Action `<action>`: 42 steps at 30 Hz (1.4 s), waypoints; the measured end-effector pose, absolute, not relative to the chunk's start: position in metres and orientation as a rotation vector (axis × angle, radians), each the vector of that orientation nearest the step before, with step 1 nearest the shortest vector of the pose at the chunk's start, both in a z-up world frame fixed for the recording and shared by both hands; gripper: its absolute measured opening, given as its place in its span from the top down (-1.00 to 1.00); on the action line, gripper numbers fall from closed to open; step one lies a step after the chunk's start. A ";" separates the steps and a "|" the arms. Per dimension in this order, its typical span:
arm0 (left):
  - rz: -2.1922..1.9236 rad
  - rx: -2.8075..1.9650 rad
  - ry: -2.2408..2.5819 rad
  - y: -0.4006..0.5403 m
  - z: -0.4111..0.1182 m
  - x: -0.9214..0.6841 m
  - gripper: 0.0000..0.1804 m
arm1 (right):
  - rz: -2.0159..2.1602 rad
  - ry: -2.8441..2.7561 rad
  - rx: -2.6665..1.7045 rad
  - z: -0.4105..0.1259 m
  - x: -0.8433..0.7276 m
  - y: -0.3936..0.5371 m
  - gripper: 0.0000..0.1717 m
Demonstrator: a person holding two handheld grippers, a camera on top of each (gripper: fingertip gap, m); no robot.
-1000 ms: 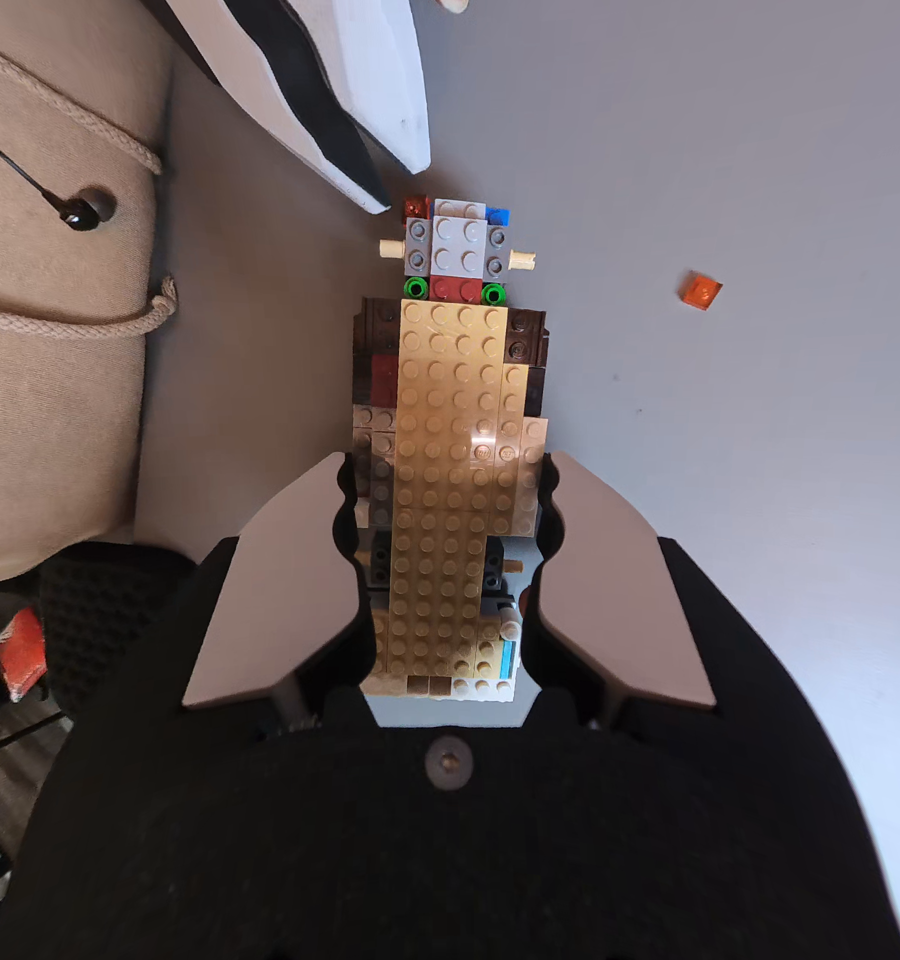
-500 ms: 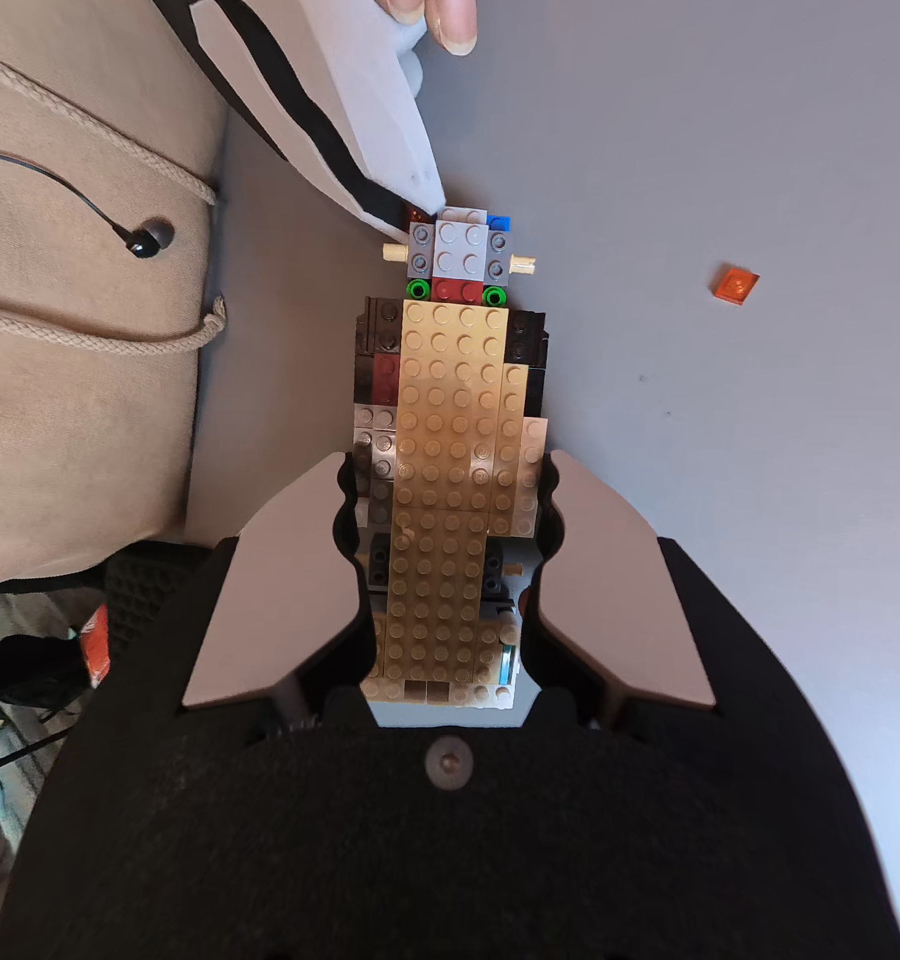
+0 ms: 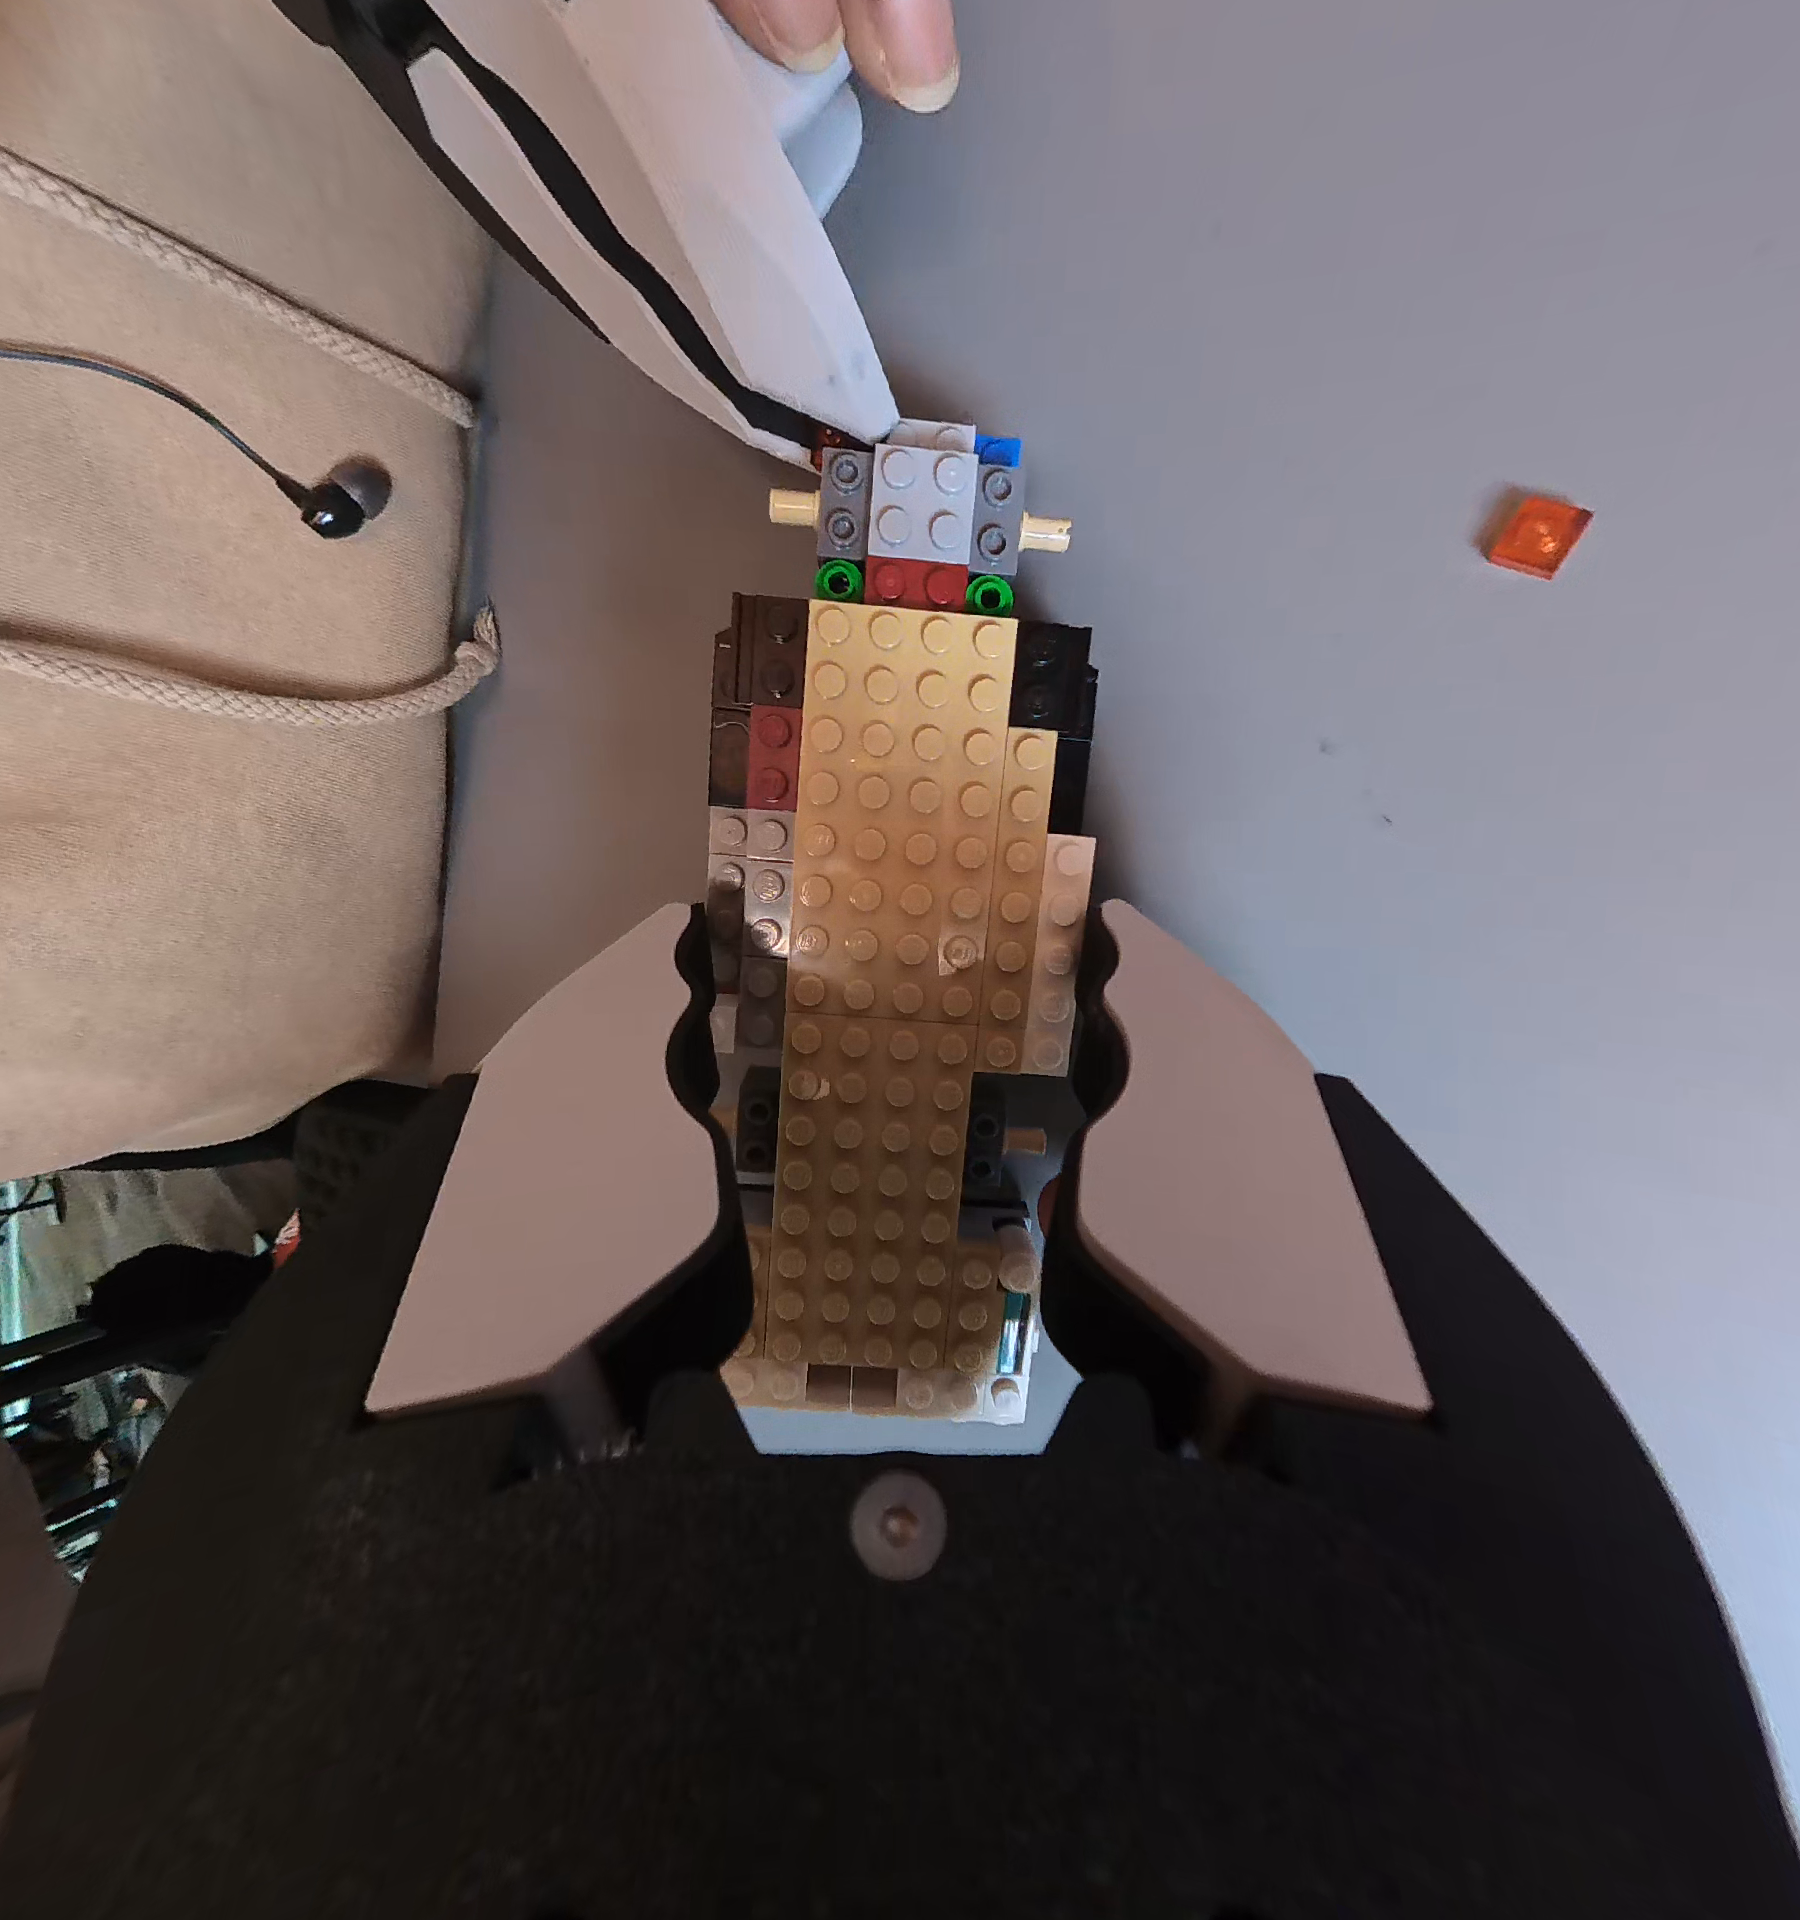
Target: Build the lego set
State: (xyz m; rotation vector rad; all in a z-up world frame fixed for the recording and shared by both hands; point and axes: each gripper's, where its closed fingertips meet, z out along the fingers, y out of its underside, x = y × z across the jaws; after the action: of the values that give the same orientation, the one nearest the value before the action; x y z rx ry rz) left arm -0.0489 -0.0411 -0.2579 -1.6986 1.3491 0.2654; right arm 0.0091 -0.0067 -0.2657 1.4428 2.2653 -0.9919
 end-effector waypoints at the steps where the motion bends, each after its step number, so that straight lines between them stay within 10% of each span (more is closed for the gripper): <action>1: 0.253 -1.709 1.348 -0.042 -0.258 -0.049 0.90 | -0.991 2.262 1.440 -0.266 0.009 -0.007 0.21; 42: 0.083 -1.771 1.289 -0.047 -0.255 -0.046 0.89 | -1.022 2.126 1.409 -0.265 0.011 -0.012 0.21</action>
State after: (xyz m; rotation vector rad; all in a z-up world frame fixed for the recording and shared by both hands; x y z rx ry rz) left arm -0.0456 -0.0468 -0.2555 -1.7707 1.2892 0.0830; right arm 0.0111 -0.0121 -0.2646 1.4085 2.1261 -1.0223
